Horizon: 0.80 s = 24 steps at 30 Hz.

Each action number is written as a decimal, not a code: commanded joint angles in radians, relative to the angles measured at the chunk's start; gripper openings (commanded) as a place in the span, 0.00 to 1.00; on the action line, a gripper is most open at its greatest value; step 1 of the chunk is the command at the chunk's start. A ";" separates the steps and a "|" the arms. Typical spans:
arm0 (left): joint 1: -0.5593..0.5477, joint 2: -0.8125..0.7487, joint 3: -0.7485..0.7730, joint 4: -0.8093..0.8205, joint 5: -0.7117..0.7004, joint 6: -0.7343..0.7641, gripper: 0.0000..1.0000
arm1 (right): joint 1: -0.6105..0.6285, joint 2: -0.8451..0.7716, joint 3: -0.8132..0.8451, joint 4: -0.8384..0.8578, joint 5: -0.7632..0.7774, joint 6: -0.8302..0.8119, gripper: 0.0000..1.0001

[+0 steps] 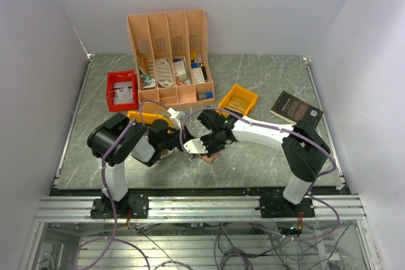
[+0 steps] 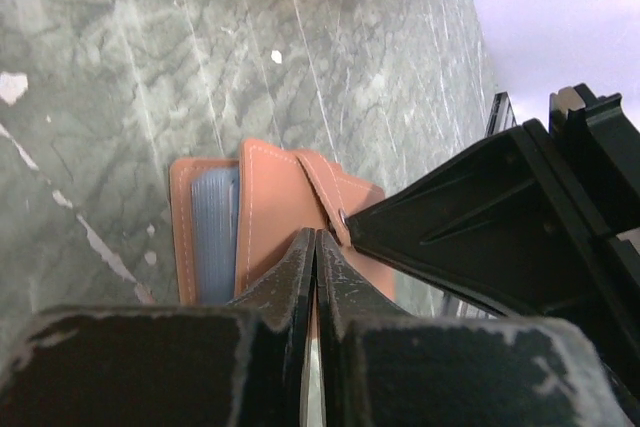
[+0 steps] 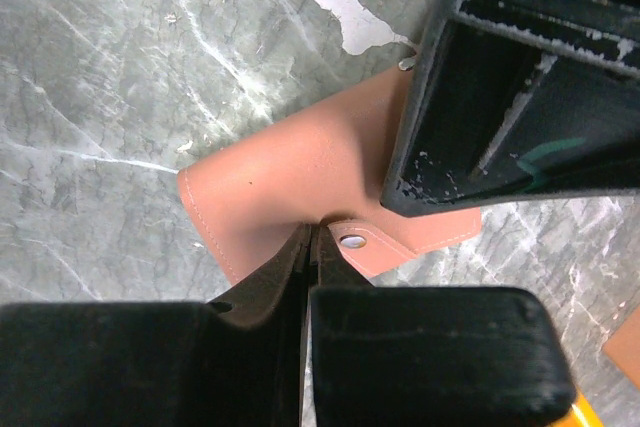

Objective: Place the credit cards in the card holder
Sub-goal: Close the card holder at the center of the board.

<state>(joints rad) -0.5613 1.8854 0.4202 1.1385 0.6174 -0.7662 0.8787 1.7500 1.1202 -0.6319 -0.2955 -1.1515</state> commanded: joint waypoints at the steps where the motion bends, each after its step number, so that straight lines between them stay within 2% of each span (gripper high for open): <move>1: 0.004 -0.037 -0.036 0.025 0.003 -0.048 0.11 | 0.006 0.058 -0.033 -0.086 -0.060 0.025 0.00; 14: -0.052 0.028 0.019 0.166 0.007 -0.167 0.11 | 0.007 0.057 -0.039 -0.088 -0.058 0.020 0.00; 24: -0.049 -0.073 0.019 0.023 -0.056 -0.102 0.11 | 0.007 0.057 -0.041 -0.086 -0.062 0.021 0.00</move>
<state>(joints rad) -0.6064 1.8748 0.4313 1.1820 0.6014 -0.9150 0.8761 1.7504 1.1202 -0.6319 -0.3000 -1.1515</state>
